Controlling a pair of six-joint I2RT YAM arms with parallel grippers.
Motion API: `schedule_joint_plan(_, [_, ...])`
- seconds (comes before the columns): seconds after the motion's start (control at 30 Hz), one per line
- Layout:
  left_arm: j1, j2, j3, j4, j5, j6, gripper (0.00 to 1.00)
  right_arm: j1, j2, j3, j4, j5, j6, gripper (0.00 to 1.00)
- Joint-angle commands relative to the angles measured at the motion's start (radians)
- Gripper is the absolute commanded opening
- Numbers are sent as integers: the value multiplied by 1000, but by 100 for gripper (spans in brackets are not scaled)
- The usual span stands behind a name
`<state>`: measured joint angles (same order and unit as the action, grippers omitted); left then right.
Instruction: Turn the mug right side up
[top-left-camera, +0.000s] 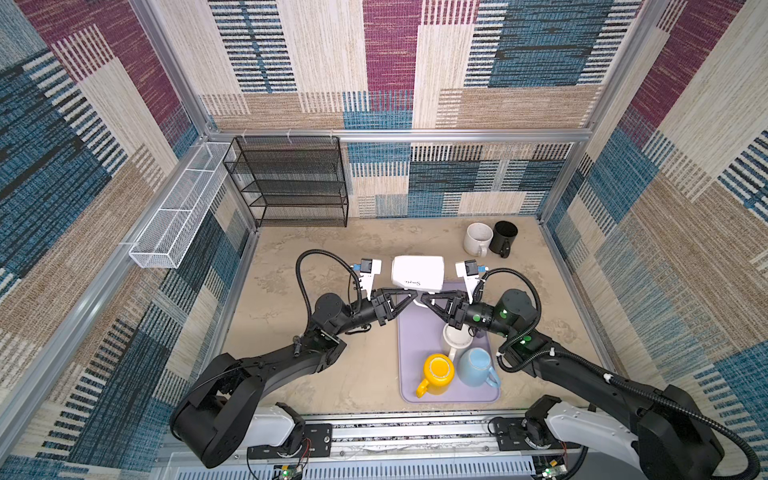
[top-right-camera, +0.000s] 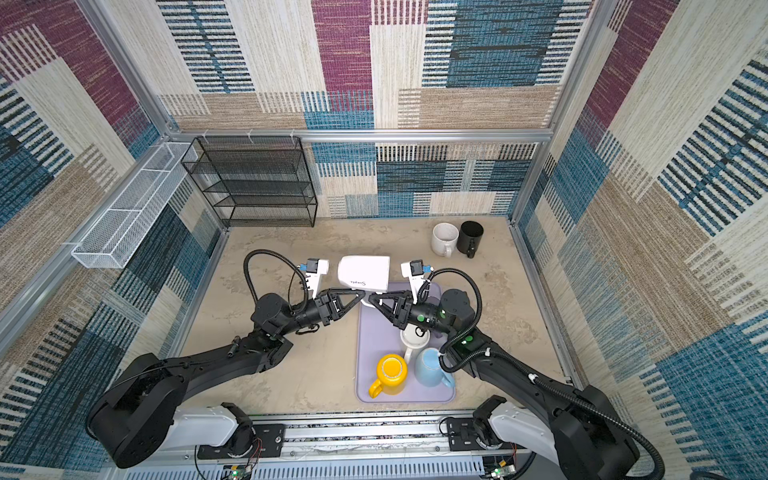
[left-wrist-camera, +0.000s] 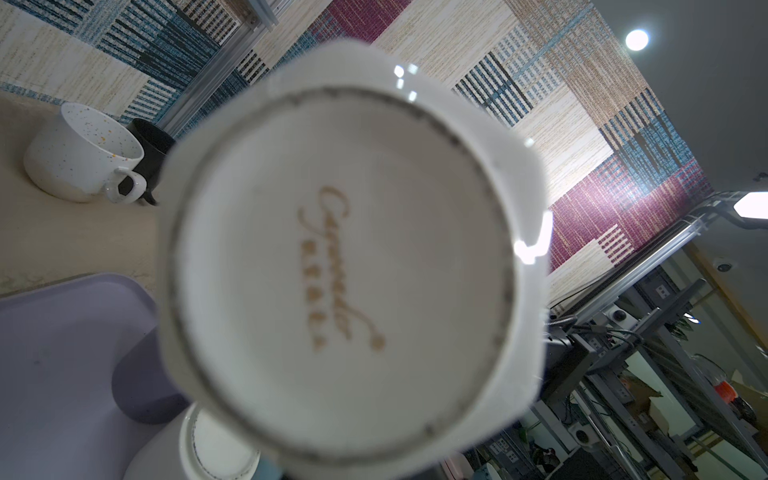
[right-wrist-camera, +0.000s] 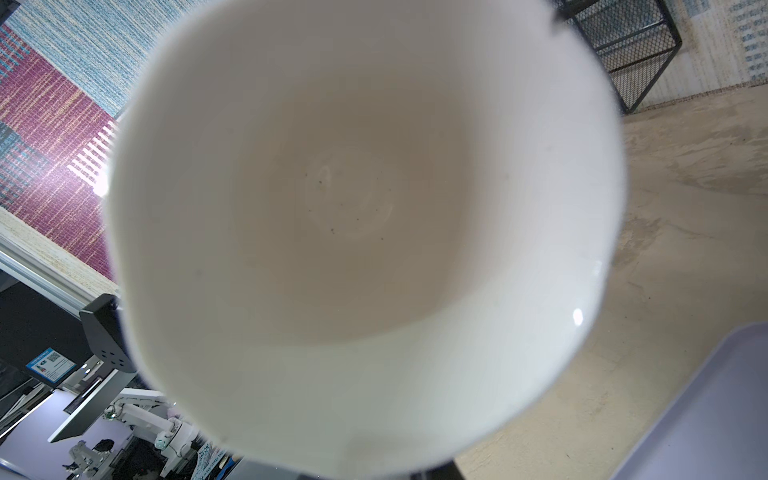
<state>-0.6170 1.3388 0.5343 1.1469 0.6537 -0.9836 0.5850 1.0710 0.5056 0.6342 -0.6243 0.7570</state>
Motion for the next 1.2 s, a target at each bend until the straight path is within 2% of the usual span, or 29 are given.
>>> schedule_joint_plan(0.0, [4, 2, 6, 39, -13, 33, 4, 1, -11, 5, 56, 3, 17, 4])
schedule_joint_plan(0.1, [4, 5, 9, 39, -3, 31, 0, 2, -11, 5, 71, 1, 24, 11])
schedule_joint_plan(0.23, [4, 9, 9, 60, 8, 22, 0, 1, -12, 7, 88, 4, 35, 19])
schedule_joint_plan(0.5, [3, 34, 6, 135, 17, -11, 0, 1, 4, 13, 133, 3, 61, 25])
schedule_joint_plan(1.17, [2, 74, 18, 200, 32, -47, 0, 4, 64, 30, 216, 23, 94, 29])
